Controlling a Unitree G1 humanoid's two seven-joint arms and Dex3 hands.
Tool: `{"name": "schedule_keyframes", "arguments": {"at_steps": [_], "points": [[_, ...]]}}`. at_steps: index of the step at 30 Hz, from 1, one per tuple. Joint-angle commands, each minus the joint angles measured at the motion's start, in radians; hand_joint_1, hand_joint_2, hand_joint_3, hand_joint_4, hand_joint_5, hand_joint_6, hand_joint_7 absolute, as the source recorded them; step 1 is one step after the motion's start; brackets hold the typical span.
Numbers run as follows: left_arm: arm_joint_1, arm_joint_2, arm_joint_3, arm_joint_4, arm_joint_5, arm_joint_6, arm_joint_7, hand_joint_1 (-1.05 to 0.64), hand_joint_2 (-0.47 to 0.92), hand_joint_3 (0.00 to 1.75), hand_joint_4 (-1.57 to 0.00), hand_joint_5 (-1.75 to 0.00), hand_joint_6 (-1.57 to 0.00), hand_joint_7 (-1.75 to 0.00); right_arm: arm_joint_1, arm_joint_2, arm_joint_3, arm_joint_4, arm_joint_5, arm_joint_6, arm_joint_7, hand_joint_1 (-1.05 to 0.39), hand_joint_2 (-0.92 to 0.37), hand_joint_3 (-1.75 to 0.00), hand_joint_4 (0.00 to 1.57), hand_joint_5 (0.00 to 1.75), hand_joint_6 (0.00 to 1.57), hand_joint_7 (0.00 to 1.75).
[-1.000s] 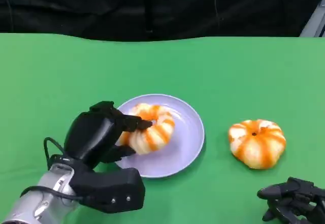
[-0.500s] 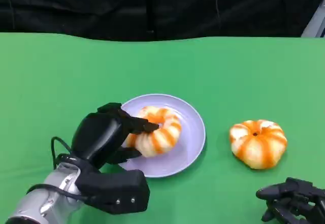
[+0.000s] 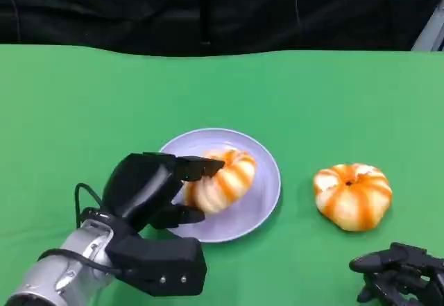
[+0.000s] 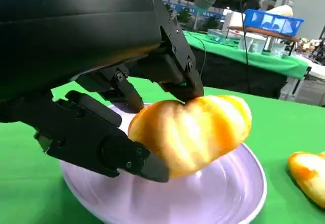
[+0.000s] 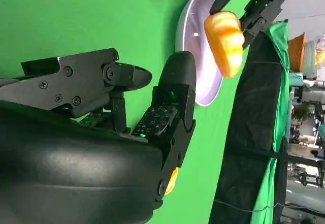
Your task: Grasp the bread from the table and place it into the plate.
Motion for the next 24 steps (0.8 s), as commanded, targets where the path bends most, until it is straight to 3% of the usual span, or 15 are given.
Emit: {"name": "schedule_keyframes", "arguments": {"at_steps": [1, 11, 24], "points": [[0.000, 0.023, 0.010, -0.021, -0.032, -0.013, -0.050, -0.75, 0.92, 0.27, -0.75, -0.01, -0.63, 0.00, 0.004, -0.004, -0.002, -0.006, 0.006, -0.007, -0.001, -0.01, -0.92, -0.39, 0.74, 1.32, 0.98, 0.56], [0.009, 0.031, 0.023, -0.035, -0.061, -0.032, -0.094, -0.89, 0.92, 0.41, -0.53, 0.00, -0.49, 0.00, 0.012, -0.003, -0.002, -0.015, 0.004, -0.001, -0.004, -0.01, -0.92, -0.39, 0.73, 1.31, 0.98, 0.56], [0.044, 0.039, 0.063, -0.092, -0.088, -0.033, -0.082, -0.91, 0.92, 0.46, -0.52, 0.00, -0.45, 0.00, 0.011, -0.004, -0.004, -0.009, 0.018, 0.004, 0.007, 0.00, -0.92, -0.39, 0.73, 1.32, 0.98, 0.56]]}}
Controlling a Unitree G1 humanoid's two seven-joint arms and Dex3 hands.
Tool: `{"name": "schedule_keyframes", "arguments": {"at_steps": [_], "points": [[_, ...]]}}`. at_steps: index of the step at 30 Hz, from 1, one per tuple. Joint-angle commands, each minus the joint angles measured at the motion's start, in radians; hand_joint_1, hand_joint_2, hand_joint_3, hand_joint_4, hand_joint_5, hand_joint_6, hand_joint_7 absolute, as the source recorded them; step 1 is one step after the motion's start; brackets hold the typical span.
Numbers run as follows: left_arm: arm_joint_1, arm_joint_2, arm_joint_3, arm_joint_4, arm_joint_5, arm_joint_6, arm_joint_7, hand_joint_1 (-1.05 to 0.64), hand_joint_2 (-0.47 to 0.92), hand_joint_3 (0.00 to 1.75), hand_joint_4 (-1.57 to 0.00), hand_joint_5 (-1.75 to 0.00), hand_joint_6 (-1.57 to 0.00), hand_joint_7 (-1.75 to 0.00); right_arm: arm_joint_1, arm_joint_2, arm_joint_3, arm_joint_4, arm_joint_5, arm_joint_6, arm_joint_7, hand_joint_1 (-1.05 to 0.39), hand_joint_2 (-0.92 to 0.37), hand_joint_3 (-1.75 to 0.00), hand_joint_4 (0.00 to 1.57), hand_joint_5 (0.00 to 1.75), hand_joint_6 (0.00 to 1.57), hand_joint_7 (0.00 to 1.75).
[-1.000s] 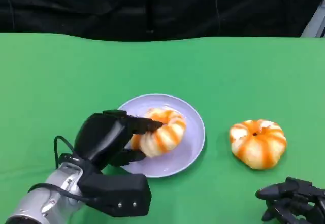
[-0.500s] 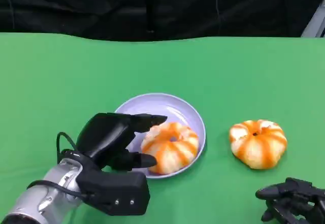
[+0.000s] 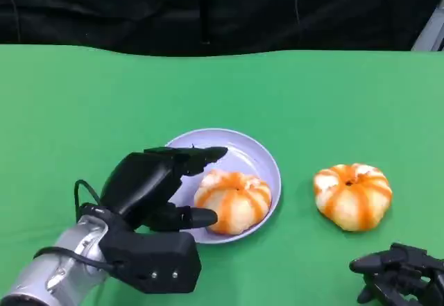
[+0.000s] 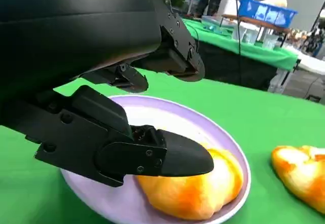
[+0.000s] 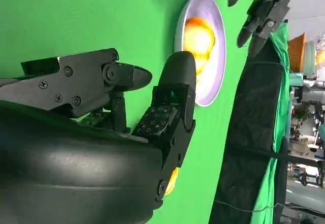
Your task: Grasp the bread from the table and place it into the plate.
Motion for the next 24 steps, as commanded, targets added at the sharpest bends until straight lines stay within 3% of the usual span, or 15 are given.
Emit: {"name": "schedule_keyframes", "arguments": {"at_steps": [1, 8, 20, 24], "points": [[0.028, 0.023, 0.031, -0.032, -0.016, -0.006, 0.009, -0.90, 0.92, 0.46, -0.52, 0.00, -0.45, 0.00, 0.007, -0.004, -0.004, -0.007, 0.017, 0.005, 0.004, 0.00, -0.92, -0.39, 0.73, 1.32, 0.98, 0.56], [0.075, 0.017, 0.107, -0.037, -0.072, -0.084, 0.078, -0.82, 0.92, 0.44, -0.58, -0.02, -0.45, 0.00, 0.012, -0.004, -0.003, -0.010, 0.015, 0.001, 0.004, 0.00, -0.92, -0.39, 0.73, 1.32, 0.97, 0.55], [0.131, 0.002, 0.176, -0.088, -0.164, -0.125, 0.032, -0.80, 0.92, 0.47, -0.63, -0.03, -0.45, -0.01, 0.009, -0.006, -0.007, 0.001, 0.019, -0.007, 0.013, -0.01, -0.92, -0.38, 0.73, 1.32, 0.97, 0.55], [0.167, -0.003, 0.214, -0.072, -0.279, -0.209, -0.014, -0.80, 0.92, 0.46, -0.64, -0.03, -0.47, -0.02, 0.013, -0.007, -0.007, -0.005, 0.018, 0.003, 0.011, -0.02, -0.92, -0.38, 0.73, 1.32, 0.98, 0.55]]}}
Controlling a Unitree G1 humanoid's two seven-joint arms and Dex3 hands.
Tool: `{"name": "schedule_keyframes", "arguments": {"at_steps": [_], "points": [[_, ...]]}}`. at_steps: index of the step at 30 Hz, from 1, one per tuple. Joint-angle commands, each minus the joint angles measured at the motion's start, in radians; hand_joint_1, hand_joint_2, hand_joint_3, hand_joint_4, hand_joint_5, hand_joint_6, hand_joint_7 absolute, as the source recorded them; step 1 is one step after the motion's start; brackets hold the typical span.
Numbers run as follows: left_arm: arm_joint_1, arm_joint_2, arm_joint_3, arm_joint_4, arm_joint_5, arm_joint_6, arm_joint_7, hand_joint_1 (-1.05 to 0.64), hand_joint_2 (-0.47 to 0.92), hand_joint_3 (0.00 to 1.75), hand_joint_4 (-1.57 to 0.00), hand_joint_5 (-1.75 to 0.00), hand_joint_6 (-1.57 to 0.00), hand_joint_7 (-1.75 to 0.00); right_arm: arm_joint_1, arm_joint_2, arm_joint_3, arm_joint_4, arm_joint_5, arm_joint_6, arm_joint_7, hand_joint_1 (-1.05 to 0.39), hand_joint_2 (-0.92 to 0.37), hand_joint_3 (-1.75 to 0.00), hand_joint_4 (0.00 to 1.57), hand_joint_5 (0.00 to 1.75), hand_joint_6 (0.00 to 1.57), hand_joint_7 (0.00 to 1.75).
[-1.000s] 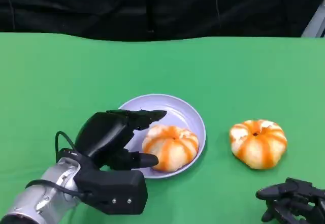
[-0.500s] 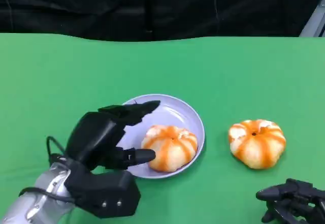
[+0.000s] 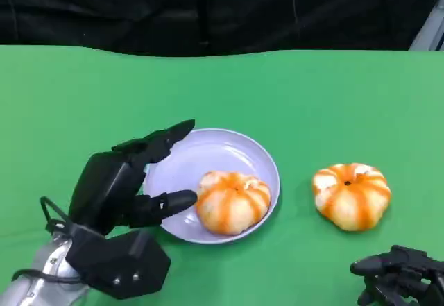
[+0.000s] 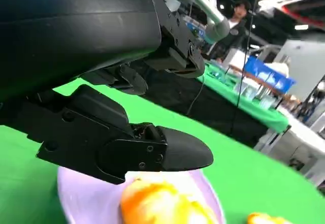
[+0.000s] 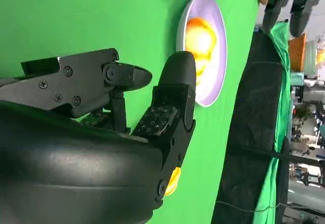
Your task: Grasp the bread from the table and place it into the plate.
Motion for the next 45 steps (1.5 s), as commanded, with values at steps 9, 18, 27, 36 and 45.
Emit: {"name": "schedule_keyframes", "arguments": {"at_steps": [9, 18, 27, 36, 45], "points": [[0.089, -0.002, 0.110, 0.051, -0.239, -0.195, -0.137, -0.82, 0.92, 0.43, -0.65, -0.02, -0.52, -0.02, 0.013, -0.012, -0.009, -0.008, 0.017, -0.001, 0.007, -0.01, -0.92, -0.38, 0.73, 1.32, 0.98, 0.55], [0.111, -0.011, 0.157, 0.069, -0.251, -0.233, -0.154, -0.82, 0.92, 0.43, -0.69, -0.03, -0.54, -0.02, 0.005, -0.011, -0.015, 0.010, 0.026, -0.006, 0.022, -0.02, -0.92, -0.38, 0.72, 1.32, 0.97, 0.54], [0.207, -0.023, 0.220, 0.047, -0.412, -0.239, -0.266, -0.79, 0.92, 0.47, -0.75, -0.04, -0.56, -0.02, 0.003, -0.010, -0.012, 0.007, 0.009, -0.010, 0.001, -0.02, -0.92, -0.37, 0.74, 1.31, 0.99, 0.54], [0.267, -0.070, 0.277, 0.040, -0.622, -0.218, -0.437, -0.75, 0.92, 0.45, -0.76, -0.03, -0.57, -0.01, 0.006, -0.012, -0.017, 0.004, 0.019, -0.008, 0.012, -0.03, -0.92, -0.37, 0.73, 1.31, 0.98, 0.53], [0.291, -0.098, 0.319, 0.018, -0.652, -0.195, -0.494, -0.75, 0.92, 0.44, -0.77, -0.02, -0.57, -0.01, 0.003, -0.012, -0.017, 0.008, 0.020, -0.008, 0.014, -0.03, -0.92, -0.37, 0.73, 1.30, 0.98, 0.53]]}}
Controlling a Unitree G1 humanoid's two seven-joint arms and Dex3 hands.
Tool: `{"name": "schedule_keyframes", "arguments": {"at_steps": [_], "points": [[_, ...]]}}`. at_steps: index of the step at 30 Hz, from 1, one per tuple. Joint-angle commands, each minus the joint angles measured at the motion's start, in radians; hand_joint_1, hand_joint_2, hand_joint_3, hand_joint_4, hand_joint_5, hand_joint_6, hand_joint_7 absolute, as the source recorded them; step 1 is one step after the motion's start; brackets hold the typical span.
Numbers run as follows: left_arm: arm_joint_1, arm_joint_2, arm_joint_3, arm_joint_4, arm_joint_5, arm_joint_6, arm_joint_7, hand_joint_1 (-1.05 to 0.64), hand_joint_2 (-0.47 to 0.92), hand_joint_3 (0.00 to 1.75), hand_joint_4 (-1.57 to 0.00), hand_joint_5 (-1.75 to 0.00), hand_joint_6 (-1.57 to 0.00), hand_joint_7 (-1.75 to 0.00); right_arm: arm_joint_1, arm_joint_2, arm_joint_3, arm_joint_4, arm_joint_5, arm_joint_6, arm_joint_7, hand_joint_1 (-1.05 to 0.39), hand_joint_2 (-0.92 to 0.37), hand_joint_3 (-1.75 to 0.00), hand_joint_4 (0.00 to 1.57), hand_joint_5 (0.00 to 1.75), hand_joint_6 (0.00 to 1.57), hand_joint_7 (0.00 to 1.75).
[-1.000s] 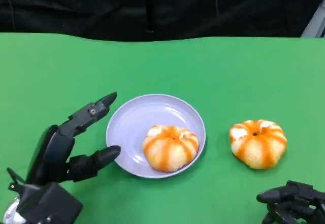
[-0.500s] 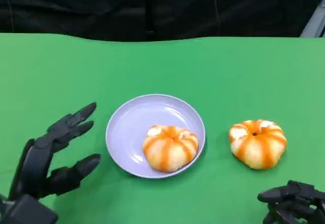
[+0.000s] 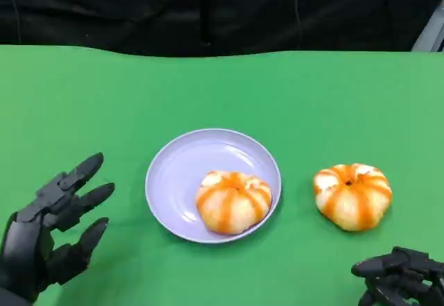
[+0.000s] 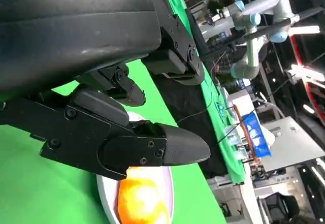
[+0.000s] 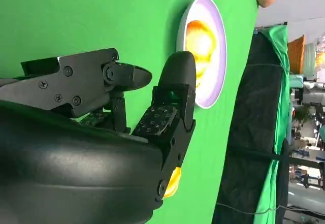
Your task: Grasp the bread from the table and place it into the plate.
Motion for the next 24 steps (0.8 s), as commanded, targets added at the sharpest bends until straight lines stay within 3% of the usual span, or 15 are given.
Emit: {"name": "schedule_keyframes", "arguments": {"at_steps": [1, 10, 21, 23, 24], "points": [[0.047, -0.014, 0.029, -0.033, -0.050, 0.032, -0.036, -0.73, 0.92, 0.44, -0.76, -0.02, -0.58, -0.01, -0.001, -0.011, -0.012, 0.005, 0.013, -0.009, 0.002, -0.02, -0.92, -0.37, 0.73, 1.30, 0.98, 0.53], [0.095, -0.054, 0.059, -0.050, -0.124, 0.070, -0.130, -0.60, 0.92, 0.36, -0.77, -0.01, -0.60, -0.01, 0.007, -0.013, -0.011, -0.005, 0.008, -0.001, -0.003, -0.03, -0.92, -0.36, 0.74, 1.30, 0.99, 0.52], [0.102, -0.073, 0.079, -0.052, -0.093, 0.080, -0.139, -0.51, 0.92, 0.32, -0.78, -0.01, -0.61, -0.01, 0.010, -0.014, -0.011, -0.011, 0.015, 0.008, 0.003, -0.02, -0.92, -0.37, 0.73, 1.31, 0.99, 0.51], [0.104, -0.076, 0.084, -0.053, -0.056, 0.082, -0.109, -0.12, 0.92, 0.17, -0.80, -0.02, -0.64, -0.01, 0.008, -0.015, -0.012, -0.006, 0.017, 0.004, 0.006, -0.03, -0.92, -0.36, 0.74, 1.31, 1.00, 0.51], [0.104, -0.078, 0.086, -0.055, -0.041, 0.084, -0.098, -0.03, 0.92, 0.17, -0.82, -0.02, -0.66, -0.01, 0.007, -0.016, -0.013, -0.002, 0.018, -0.003, 0.009, -0.04, -0.92, -0.36, 0.74, 1.31, 0.99, 0.51]]}}
